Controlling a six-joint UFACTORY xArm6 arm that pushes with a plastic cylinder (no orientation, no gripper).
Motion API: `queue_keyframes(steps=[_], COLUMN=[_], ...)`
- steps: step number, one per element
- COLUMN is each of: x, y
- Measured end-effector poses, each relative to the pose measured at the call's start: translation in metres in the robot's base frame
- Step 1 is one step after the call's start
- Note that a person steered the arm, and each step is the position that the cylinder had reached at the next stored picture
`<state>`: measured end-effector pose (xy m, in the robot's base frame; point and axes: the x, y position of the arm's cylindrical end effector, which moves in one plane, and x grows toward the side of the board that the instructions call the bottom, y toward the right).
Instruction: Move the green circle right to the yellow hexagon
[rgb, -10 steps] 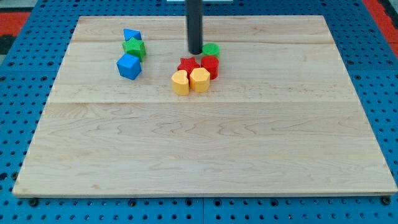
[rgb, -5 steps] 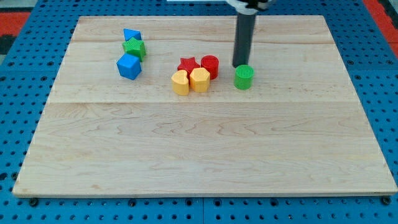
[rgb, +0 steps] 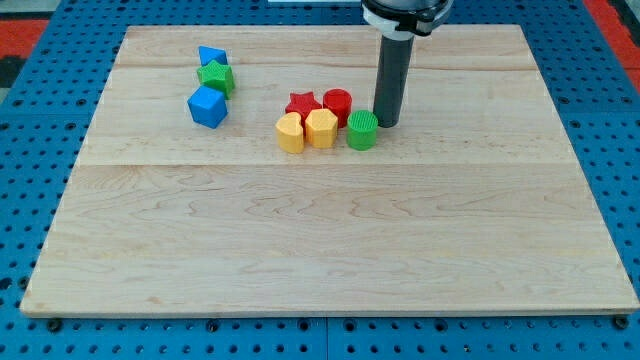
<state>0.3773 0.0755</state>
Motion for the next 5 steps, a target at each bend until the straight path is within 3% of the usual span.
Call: queue_keyframes(steps=[1, 2, 3, 5], x=[0.0, 0.019, 0.044, 0.039], y=[-0.002, 0.035, 0.028, -0.034])
